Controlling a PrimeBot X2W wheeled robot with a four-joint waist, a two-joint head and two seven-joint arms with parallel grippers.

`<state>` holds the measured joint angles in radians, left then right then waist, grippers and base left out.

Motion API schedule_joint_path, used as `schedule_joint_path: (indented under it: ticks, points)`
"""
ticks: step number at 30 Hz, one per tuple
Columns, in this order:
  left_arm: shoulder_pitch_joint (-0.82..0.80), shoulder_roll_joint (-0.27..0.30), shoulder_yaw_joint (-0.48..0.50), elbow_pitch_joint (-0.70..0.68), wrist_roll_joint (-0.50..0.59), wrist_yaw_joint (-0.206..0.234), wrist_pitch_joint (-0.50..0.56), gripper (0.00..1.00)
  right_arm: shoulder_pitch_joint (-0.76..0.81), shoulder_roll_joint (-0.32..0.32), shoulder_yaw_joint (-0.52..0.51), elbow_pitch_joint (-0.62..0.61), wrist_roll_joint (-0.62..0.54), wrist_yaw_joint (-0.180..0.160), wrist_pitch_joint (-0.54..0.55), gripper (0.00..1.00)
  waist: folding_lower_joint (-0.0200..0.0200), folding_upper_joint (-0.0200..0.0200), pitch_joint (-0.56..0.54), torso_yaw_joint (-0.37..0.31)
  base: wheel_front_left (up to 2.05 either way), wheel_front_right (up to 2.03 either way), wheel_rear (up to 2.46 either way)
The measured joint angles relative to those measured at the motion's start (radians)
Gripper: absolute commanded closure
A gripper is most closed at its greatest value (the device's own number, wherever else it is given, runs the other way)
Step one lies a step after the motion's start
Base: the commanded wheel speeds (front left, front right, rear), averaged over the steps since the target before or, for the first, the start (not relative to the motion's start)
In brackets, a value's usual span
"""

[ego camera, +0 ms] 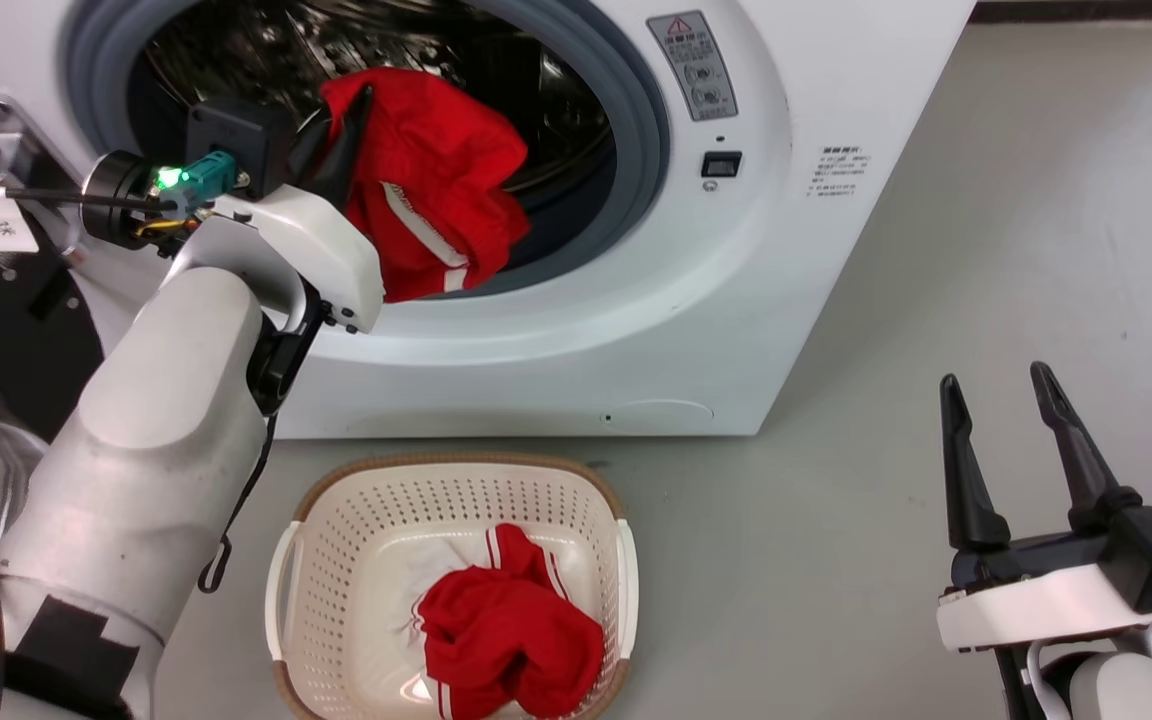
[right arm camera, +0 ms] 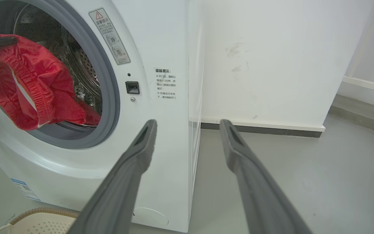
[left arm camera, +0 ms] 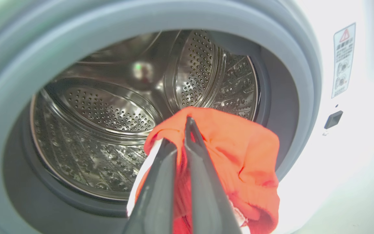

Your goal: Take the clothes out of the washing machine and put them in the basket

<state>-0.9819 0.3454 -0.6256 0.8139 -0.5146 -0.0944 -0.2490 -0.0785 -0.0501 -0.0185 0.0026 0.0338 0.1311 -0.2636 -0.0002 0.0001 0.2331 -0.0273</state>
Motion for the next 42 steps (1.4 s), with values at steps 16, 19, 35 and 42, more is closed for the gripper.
schedule_joint_path:
  ticks: [16,19,35,42]
  points:
    - [0.172,0.141,0.016,-0.523,-0.001,0.145,0.116,1.0,0.074,0.0,-0.001,0.016,0.002,0.0,0.0,0.0,0.0,0.0,-0.124,0.014,0.0,0.0,0.0]
    - [0.211,0.166,0.022,-0.624,-0.005,0.176,0.142,1.0,0.085,0.0,-0.004,0.018,0.003,0.0,0.0,0.0,0.0001,0.0,-0.138,0.015,0.0,0.0,0.0]
    - [0.47,0.241,-0.03,-0.907,-0.002,0.28,0.208,1.0,0.088,0.0,-0.006,0.011,0.003,0.0,0.0,0.0,0.0002,0.0,-0.12,0.042,0.0,0.0,0.0]
    - [0.586,0.222,-0.077,-0.856,-0.037,0.279,0.182,1.0,0.067,0.0,-0.008,0.002,-0.008,0.0,0.0,0.0,0.0002,0.0,-0.067,0.044,0.0,0.0,0.0]
